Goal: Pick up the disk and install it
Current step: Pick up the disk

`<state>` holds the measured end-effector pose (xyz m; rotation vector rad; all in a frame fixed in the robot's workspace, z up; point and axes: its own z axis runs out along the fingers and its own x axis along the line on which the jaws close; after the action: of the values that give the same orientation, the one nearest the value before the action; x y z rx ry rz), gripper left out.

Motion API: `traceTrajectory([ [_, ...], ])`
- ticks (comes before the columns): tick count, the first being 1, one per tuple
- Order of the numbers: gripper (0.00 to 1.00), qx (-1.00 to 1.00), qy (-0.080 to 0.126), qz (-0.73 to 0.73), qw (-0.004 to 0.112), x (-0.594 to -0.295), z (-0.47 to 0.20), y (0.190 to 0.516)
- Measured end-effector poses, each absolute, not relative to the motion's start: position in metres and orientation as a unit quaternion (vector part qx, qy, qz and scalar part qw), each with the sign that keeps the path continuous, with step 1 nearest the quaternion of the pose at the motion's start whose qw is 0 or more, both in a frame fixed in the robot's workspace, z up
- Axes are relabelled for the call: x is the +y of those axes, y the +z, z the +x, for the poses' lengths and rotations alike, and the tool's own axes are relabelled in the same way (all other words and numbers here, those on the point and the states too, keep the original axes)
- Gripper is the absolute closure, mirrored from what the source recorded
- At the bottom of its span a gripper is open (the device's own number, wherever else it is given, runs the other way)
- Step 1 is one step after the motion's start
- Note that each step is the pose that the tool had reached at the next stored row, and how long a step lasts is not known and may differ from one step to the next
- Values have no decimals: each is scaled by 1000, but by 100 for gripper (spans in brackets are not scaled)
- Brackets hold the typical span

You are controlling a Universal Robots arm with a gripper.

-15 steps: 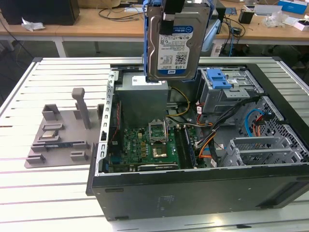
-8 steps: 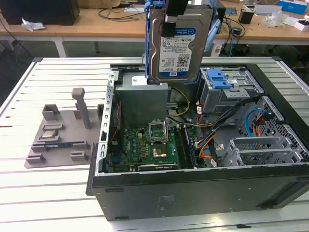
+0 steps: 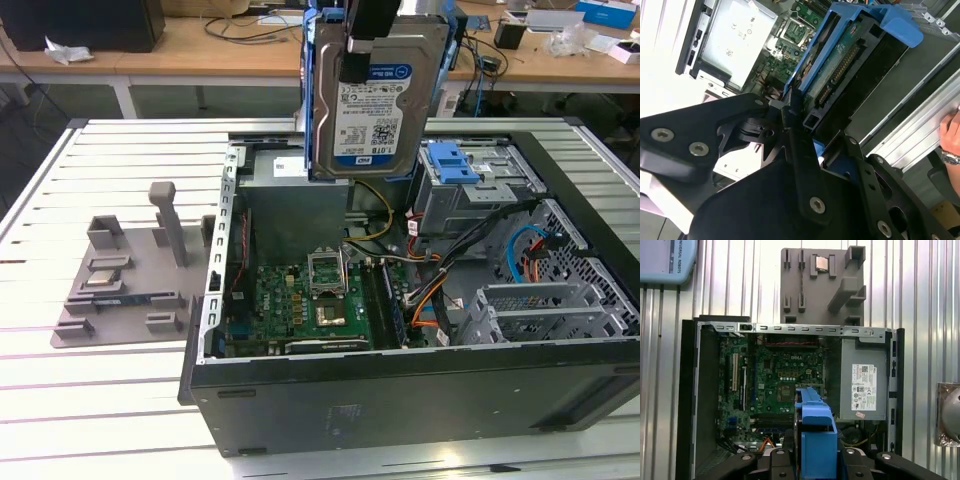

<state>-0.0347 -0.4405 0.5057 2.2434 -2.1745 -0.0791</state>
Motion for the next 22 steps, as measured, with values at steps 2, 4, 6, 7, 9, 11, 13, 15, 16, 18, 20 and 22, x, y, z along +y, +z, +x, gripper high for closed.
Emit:
traceTrajectory([
  [2, 63, -696, -25, 718, 8, -444, -34, 506],
  [4, 63, -696, -25, 718, 8, -447, -33, 505],
  [6, 63, -696, -25, 718, 8, -449, -32, 505],
  [7, 63, -696, -25, 718, 8, -450, -32, 505],
  [9, 63, -696, -25, 718, 8, -452, -32, 505],
  [11, 63, -696, -25, 718, 8, -455, -31, 505],
  [13, 63, -696, -25, 718, 8, -457, -30, 505],
  [15, 63, -696, -25, 718, 8, -460, -30, 505],
  [16, 63, -696, -25, 718, 8, -461, -29, 505],
  [18, 63, -696, -25, 718, 8, -465, -29, 505],
  [20, 63, -696, -25, 718, 8, -468, -28, 505],
  [22, 63, -696, -25, 718, 8, -475, -27, 505],
])
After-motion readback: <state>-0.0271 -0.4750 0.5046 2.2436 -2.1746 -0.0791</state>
